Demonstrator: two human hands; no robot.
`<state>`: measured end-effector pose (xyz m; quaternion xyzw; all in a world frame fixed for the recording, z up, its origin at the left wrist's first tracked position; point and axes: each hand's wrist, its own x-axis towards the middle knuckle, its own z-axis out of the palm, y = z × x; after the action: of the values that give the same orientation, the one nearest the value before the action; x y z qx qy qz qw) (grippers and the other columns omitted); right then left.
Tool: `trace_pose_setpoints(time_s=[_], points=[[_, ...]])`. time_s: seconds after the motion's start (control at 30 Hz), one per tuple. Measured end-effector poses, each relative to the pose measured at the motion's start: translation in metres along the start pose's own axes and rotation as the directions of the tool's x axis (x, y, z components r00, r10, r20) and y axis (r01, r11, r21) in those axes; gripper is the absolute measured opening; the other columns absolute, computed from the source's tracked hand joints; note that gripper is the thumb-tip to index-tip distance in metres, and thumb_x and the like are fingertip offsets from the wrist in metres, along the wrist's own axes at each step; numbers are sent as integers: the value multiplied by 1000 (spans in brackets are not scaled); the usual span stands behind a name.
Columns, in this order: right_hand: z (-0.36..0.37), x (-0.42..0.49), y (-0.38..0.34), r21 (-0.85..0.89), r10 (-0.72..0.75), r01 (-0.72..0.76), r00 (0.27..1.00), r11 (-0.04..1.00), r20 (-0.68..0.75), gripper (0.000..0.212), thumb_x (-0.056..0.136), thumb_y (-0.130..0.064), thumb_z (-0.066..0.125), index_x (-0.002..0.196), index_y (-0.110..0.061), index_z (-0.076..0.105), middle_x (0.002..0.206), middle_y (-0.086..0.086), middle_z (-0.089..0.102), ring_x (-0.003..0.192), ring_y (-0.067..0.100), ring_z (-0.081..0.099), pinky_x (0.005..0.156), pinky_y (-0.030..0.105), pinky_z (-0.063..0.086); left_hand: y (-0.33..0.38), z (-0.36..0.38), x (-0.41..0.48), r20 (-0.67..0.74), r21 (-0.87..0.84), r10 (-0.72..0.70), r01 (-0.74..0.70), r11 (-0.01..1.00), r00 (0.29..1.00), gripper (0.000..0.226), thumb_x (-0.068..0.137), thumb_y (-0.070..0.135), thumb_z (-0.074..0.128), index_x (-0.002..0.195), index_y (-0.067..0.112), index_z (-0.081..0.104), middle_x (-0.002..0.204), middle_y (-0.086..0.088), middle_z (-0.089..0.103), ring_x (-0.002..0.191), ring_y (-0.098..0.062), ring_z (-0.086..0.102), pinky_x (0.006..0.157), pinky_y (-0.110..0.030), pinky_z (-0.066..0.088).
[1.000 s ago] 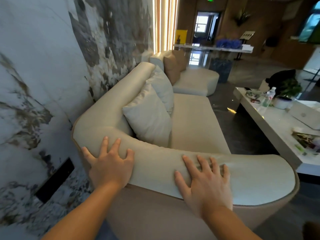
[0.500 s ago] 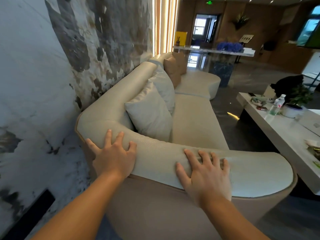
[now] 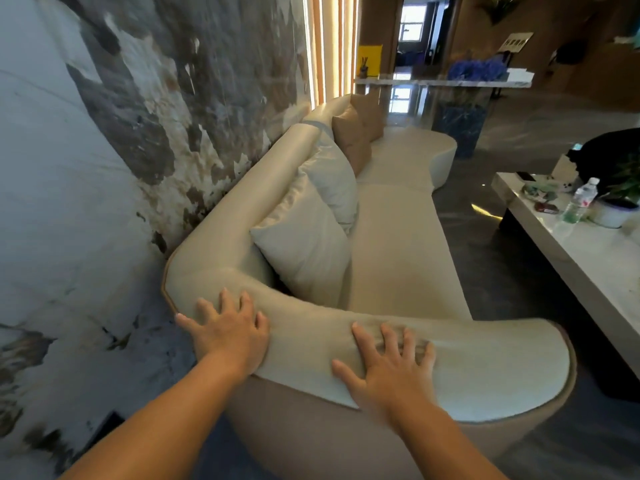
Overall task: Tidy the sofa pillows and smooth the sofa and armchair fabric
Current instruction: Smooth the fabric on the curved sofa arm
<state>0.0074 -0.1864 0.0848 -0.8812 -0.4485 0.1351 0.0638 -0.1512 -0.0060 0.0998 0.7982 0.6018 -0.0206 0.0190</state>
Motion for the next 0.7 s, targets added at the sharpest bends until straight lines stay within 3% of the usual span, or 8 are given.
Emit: trace_pose_setpoints(time_s=[0.1,0.17,0.23,0.3,0.37,0.5,0.7], points=[[-24,13,26,-5,-75,75,996,997,56,82,65,-90,11,141,-59,5,156,-1,23,141,30,12,108,57,9,23,-25,2,8,113,124,-125,986,992,52,95,35,26,135,10,47,138,-14,46,128,-38,36,109,-60,20],[-31,21,44,-42,-111,111,994,993,15,80,68,-89,7,141,-56,15,149,-3,32,133,26,25,103,51,22,46,-32,0,24,65,317,-318,946,948,52,93,47,28,121,14,58,125,-11,57,115,-34,48,101,-46,34],[-25,28,54,-93,-101,92,991,991,-93,83,70,-90,2,141,-51,21,146,0,36,131,25,30,99,50,24,78,-23,-3,54,35,527,-529,848,848,60,90,60,23,113,18,61,120,-10,62,110,-33,53,95,-42,38],[-15,35,56,-112,-27,12,990,994,-135,84,72,-88,0,146,-50,14,156,2,28,143,27,19,109,59,14,105,-10,-2,132,3,629,-635,773,766,72,86,68,16,114,17,60,120,-12,62,109,-34,55,93,-44,38],[-11,39,55,-120,57,-74,989,990,-136,83,74,-84,-5,147,-49,12,161,1,23,148,28,12,112,64,5,117,0,7,192,-34,660,-667,744,726,80,82,73,12,120,18,57,123,-13,61,110,-34,55,89,-46,36],[-18,38,49,-144,91,-118,979,982,-183,74,81,-78,2,136,-45,38,140,0,50,130,28,40,109,60,21,121,9,24,250,-72,687,-694,716,682,81,80,74,11,129,22,50,133,-13,53,121,-36,45,95,-53,29],[-20,37,34,-107,206,-238,946,965,-249,61,83,-73,15,123,-43,51,126,3,58,116,29,48,103,49,31,118,14,30,220,-174,785,-768,616,579,80,82,72,15,131,18,49,138,-13,50,127,-38,40,102,-61,23]])
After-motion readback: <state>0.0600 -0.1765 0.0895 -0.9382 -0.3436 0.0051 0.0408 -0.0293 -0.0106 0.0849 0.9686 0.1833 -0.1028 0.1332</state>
